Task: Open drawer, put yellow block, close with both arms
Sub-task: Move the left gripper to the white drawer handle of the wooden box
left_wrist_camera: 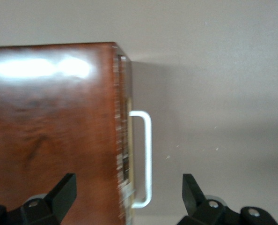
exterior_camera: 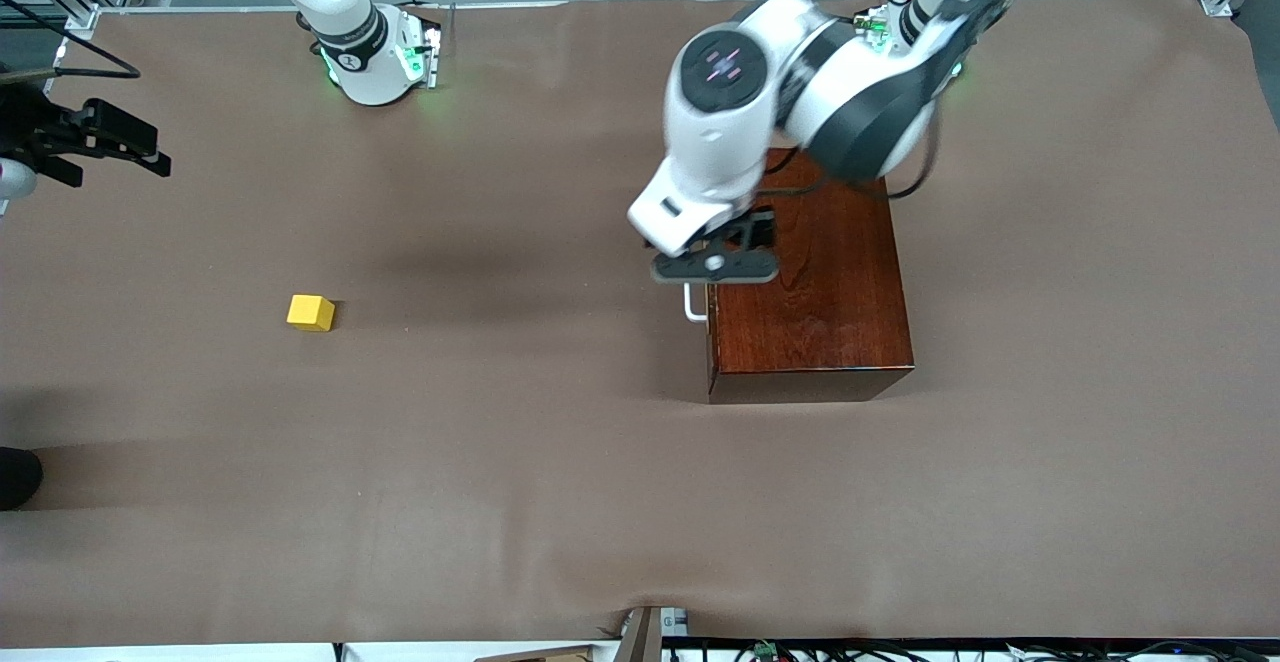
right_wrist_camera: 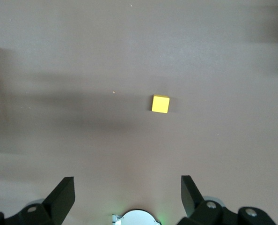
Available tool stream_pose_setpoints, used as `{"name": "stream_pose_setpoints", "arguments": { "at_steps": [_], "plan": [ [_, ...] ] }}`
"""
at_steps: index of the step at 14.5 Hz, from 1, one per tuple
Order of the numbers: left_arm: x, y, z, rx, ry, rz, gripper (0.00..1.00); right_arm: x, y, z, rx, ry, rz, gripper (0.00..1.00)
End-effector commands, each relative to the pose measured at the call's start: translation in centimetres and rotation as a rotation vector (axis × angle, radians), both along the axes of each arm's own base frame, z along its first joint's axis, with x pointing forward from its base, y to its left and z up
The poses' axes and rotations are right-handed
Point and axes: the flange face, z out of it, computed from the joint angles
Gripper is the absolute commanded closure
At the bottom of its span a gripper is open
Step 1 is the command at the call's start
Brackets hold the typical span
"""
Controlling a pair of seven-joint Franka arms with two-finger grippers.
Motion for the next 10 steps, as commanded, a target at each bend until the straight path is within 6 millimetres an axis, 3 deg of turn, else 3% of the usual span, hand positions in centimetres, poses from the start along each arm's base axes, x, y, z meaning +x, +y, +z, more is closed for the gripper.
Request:
{"name": "stream_pose_setpoints", "arguments": {
  "at_steps": [1, 4, 10],
  "plan": [
    [-0.8, -3.9, -2.1, 0.053, -0.073, 0.004, 0.0, -0.9, 0.1, 0.5, -0.002, -0.005, -0.01, 0.0],
    [-2.5, -6.7, -5.7, 0.095, -0.102, 0.008, 0.0, -0.9, 0.1, 0.5, -0.002, -0.004, -0.01, 0.0],
    [-3.9, -7.5, -10.7, 0.163, -0.06, 0.035, 0.0, -0.9, 0.0, 0.6, -0.002, -0.007, -0.012, 0.0]
  ]
}}
